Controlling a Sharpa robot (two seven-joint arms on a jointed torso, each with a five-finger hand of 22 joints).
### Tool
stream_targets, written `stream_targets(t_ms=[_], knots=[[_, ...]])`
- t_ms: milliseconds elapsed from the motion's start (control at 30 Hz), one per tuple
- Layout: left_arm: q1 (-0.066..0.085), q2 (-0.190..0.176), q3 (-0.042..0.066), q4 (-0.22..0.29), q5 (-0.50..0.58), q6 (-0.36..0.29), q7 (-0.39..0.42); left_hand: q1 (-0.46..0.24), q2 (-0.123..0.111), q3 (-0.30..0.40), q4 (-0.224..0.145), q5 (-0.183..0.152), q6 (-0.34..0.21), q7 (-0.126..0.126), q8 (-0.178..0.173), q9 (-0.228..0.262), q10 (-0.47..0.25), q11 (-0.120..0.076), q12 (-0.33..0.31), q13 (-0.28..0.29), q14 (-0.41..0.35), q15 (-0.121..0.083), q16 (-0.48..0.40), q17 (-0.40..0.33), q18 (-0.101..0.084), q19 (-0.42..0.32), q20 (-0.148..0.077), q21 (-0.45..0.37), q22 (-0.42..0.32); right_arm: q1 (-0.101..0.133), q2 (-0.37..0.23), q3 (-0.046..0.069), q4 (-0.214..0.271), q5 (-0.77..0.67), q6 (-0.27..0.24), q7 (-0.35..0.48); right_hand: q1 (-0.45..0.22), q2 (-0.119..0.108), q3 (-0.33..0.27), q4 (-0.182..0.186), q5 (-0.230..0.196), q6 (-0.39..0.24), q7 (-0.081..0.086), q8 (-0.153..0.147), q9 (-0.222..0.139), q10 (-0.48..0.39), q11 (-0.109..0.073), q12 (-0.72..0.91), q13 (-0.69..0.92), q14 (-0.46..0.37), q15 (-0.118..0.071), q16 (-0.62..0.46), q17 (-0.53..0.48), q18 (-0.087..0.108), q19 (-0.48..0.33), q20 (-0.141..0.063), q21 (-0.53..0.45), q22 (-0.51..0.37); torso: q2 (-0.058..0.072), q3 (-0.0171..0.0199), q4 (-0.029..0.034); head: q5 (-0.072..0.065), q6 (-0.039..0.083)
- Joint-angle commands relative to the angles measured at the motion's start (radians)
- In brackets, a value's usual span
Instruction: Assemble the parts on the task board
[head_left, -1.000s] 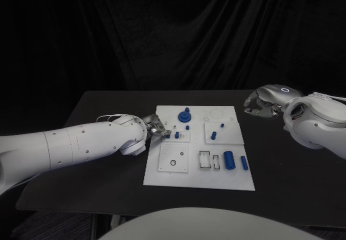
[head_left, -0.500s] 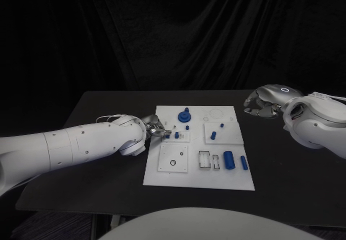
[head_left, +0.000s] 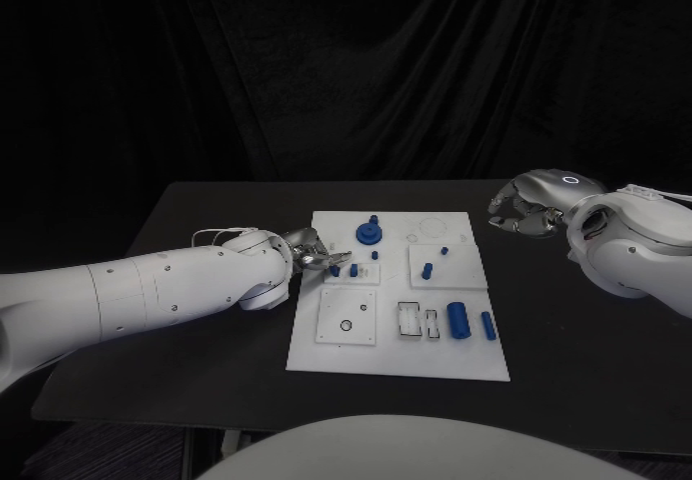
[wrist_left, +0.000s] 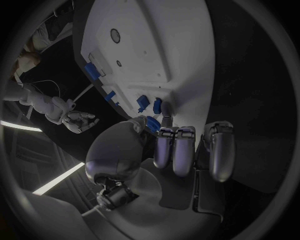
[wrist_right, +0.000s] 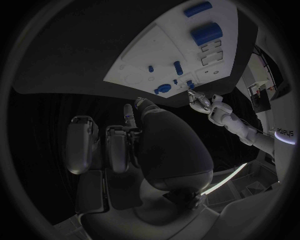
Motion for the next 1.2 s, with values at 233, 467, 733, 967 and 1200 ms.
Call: stream_targets(t_ms=[233,467,733,967,1200], knots=[[-0.011,-0.002,-0.006,-0.008,-0.036,0.021,0.029,-0.060,0.040,-0.065,0.002,-0.013,0.008,-0.009,0.019,0.019,0.105,0.002,0.003,0.263,0.104,0.005,0.003,0.263,-0.003,0.050,0.004,-0.004,0.228,-0.002,0.000,0.001,0.000,-0.004,0.004,-0.022,0.002,-0.003,0.003,0.002,0.005,0.008,-0.002,-0.001,-0.001,0.088,0.003,0.000,0.250,0.096,0.000,0.005,0.233,0.000,0.019,-0.003,0.006,0.201,0.000,0.0001,0.0004,0.002,0.000],[-0.012,-0.001,-0.006,-0.011,-0.036,0.045,0.044,-0.072,0.070,-0.086,0.001,-0.009,0.015,-0.011,0.029,0.032,0.105,0.001,0.003,0.263,0.104,0.004,0.003,0.263,-0.001,0.046,0.003,-0.009,0.226,-0.002,0.001,0.001,-0.001,-0.004,0.004,-0.023,0.002,-0.003,0.003,0.002,0.005,0.008,-0.002,-0.001,-0.001,0.088,0.003,-0.001,0.250,0.096,0.000,0.004,0.233,0.000,0.019,-0.003,0.006,0.201,0.001,-0.0001,-0.0002,0.003,0.000],[-0.012,-0.005,-0.006,-0.010,-0.036,-0.031,0.120,-0.019,0.079,-0.105,-0.003,0.045,0.015,-0.016,0.044,0.051,0.105,-0.002,0.003,0.263,0.104,0.002,0.003,0.263,-0.001,0.045,0.002,-0.009,0.226,-0.002,0.000,0.001,0.000,-0.004,-0.001,-0.020,0.002,-0.003,0.003,0.002,0.005,0.008,-0.002,-0.001,-0.001,0.088,0.003,-0.001,0.250,0.096,0.000,0.004,0.233,0.000,0.019,-0.003,0.006,0.201,0.001,0.0005,0.0001,0.002,0.000],[-0.007,-0.032,-0.006,0.017,-0.036,-0.284,0.403,0.236,0.011,-0.107,0.000,0.149,-0.104,0.022,0.010,0.049,0.105,0.037,0.003,0.263,0.104,0.040,0.003,0.263,0.016,-0.022,0.029,-0.084,0.201,-0.002,-0.007,0.001,0.004,-0.004,-0.022,-0.010,0.001,-0.003,0.003,0.002,0.006,0.010,-0.002,0.000,-0.001,0.089,0.003,0.000,0.250,0.096,0.000,0.004,0.233,0.000,0.020,-0.003,0.006,0.201,0.000,0.0006,0.0000,-0.004,0.000],[0.055,-0.041,-0.005,0.030,-0.036,-0.319,0.627,0.425,-0.003,-0.080,-0.006,0.162,-0.313,0.100,-0.045,-0.065,-0.886,0.165,-0.744,-0.077,-0.831,0.178,-0.464,-0.291,0.082,-0.744,0.108,-0.718,0.020,-0.002,-0.013,0.001,0.007,-0.004,-0.050,0.007,0.001,-0.002,0.005,0.002,0.007,0.017,-0.002,0.003,0.000,0.087,0.003,-0.002,0.249,0.095,0.000,0.000,0.230,0.002,0.017,-0.003,-0.001,0.199,-0.001,-0.0008,0.0003,-0.009,0.000]])
